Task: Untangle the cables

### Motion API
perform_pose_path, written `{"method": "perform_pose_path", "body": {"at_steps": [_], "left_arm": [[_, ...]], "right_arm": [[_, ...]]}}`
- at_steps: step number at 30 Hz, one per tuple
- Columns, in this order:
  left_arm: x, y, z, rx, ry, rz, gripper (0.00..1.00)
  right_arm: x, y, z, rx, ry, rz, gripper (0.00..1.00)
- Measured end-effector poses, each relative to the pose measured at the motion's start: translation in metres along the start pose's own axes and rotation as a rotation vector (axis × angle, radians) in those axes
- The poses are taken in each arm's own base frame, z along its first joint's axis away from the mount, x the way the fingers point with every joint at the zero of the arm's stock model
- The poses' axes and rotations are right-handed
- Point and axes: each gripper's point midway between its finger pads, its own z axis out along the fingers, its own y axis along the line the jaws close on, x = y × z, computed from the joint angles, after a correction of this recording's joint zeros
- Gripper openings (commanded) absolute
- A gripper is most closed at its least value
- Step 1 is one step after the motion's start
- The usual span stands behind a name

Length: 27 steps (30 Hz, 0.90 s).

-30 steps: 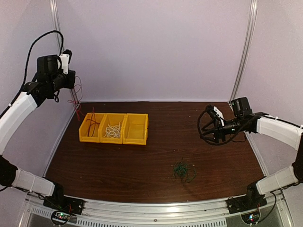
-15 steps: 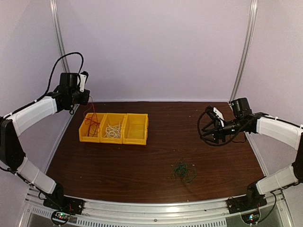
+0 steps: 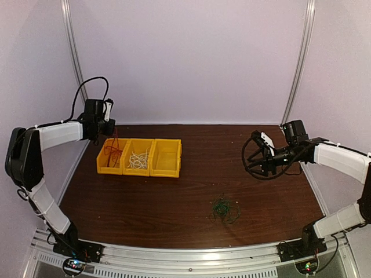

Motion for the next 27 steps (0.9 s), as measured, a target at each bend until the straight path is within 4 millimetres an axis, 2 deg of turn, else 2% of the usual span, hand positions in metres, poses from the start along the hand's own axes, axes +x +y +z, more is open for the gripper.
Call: {"method": "perform_pose_path", "body": {"at_steps": [8,19,20,22,24,27], "left_arm": [[0.048,-0.021,0.037,0.044,0.119,-0.021,0.00],[0.104,-0.036,0.061,0.063,0.266,-0.027,0.00],[0.108,-0.037,0.060,0.065,0.282,-0.028,0.02],[0.109,-0.037,0.059,0.067,0.302,-0.033,0.16],[0.102,-0.037,0.058,0.072,0.301,-0.044,0.27],[0.092,-0.034,0.050,0.073,0.292,-0.060,0.37]], "right_arm": [[0.001,-0.001,0.000,0.004,0.007,-0.008,0.58],[0.004,0.001,0.000,0.001,0.016,-0.012,0.58],[0.004,0.001,0.000,0.001,0.016,-0.013,0.58],[0.004,0.001,0.000,0.001,0.016,-0.015,0.58],[0.003,0.001,-0.001,0.001,0.015,-0.017,0.58],[0.003,0.002,-0.001,0.001,0.014,-0.018,0.58]]}}
